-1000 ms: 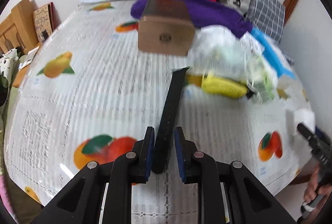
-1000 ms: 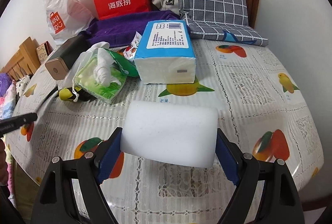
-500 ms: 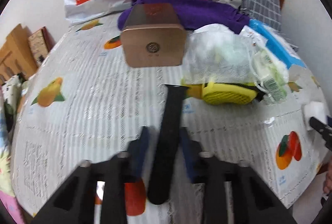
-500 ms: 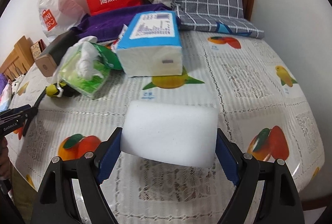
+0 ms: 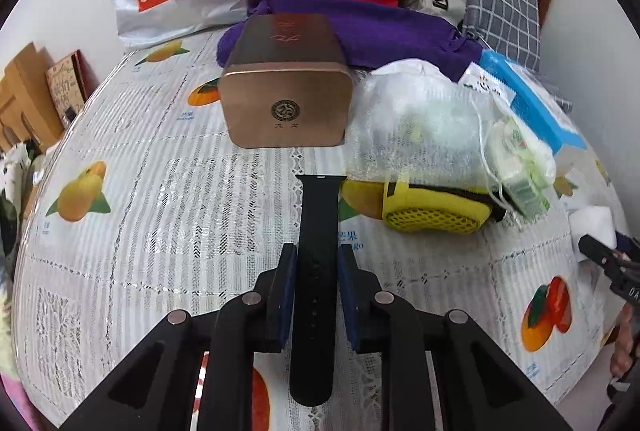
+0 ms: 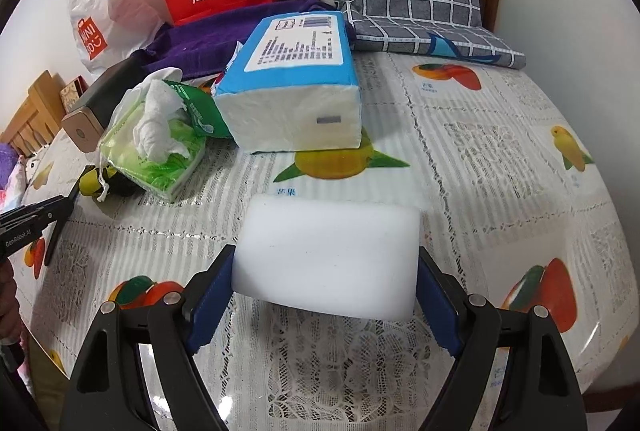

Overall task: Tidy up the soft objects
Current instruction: 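Carry the strap and sponge toward the purple towel with both grippers, then lower strap and sponge onto the purple towel and open both grippers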

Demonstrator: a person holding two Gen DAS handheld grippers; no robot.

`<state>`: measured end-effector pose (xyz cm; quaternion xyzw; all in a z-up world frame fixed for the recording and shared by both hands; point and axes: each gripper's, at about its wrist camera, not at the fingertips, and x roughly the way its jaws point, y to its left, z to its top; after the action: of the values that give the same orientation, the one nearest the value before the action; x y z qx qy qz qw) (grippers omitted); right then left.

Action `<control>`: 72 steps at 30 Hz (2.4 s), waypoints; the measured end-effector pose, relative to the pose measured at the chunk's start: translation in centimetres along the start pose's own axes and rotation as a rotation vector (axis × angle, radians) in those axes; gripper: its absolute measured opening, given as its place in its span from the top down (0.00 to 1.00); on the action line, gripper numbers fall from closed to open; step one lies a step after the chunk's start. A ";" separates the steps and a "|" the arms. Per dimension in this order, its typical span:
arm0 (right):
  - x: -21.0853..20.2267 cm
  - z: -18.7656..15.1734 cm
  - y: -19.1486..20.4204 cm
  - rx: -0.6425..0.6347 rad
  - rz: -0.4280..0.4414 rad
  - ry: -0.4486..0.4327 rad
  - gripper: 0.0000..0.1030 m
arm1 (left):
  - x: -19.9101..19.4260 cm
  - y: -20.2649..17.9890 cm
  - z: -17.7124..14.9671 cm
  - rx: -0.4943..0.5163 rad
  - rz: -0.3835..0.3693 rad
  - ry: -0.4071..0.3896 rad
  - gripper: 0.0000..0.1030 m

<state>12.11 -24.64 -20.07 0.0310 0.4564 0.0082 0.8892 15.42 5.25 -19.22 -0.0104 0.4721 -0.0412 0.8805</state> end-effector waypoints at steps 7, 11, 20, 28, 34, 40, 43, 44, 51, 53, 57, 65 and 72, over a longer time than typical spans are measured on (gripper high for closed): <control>-2.4 1.1 0.8 -0.037 0.006 -0.041 0.19 | -2.5 0.7 0.5 -0.040 0.006 -0.048 0.81; -3.9 1.9 1.3 -0.041 0.025 -0.060 0.19 | -4.1 1.0 1.1 -0.050 0.008 -0.074 0.81; -6.1 4.9 1.2 -0.016 0.053 -0.081 0.19 | -6.9 1.2 3.5 -0.064 0.006 -0.126 0.81; -6.8 8.0 1.6 -0.030 0.067 -0.121 0.19 | -7.9 1.1 7.0 -0.066 0.016 -0.161 0.81; -6.9 10.5 1.5 -0.043 0.063 -0.141 0.19 | -8.2 0.9 9.3 -0.070 0.022 -0.181 0.81; -6.9 13.5 1.5 -0.058 0.067 -0.165 0.19 | -7.6 0.8 11.7 -0.076 0.020 -0.186 0.81; -6.8 14.9 1.6 -0.058 0.063 -0.185 0.19 | -7.1 0.6 12.8 -0.073 0.012 -0.180 0.81; -6.8 15.3 1.6 -0.058 0.064 -0.190 0.19 | -6.9 0.5 13.2 -0.069 0.011 -0.179 0.81; -6.3 18.4 2.2 -0.078 0.067 -0.217 0.19 | -5.7 0.1 16.2 -0.066 0.035 -0.165 0.81; -6.0 19.2 2.4 -0.082 0.069 -0.221 0.19 | -5.2 0.2 16.9 -0.072 0.035 -0.161 0.81; -5.2 20.5 2.8 -0.086 0.069 -0.228 0.19 | -4.5 0.4 18.2 -0.073 0.046 -0.160 0.81; -3.2 23.3 2.9 -0.077 0.086 -0.225 0.19 | -2.9 -0.1 21.0 -0.057 0.065 -0.163 0.81; -0.9 25.8 3.5 -0.088 0.111 -0.210 0.19 | -0.3 -1.1 23.4 -0.041 0.069 -0.157 0.81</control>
<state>32.58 -22.42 -4.14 0.0177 0.3577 0.0742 0.9307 34.69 3.71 -5.95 -0.0156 0.4025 -0.0004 0.9153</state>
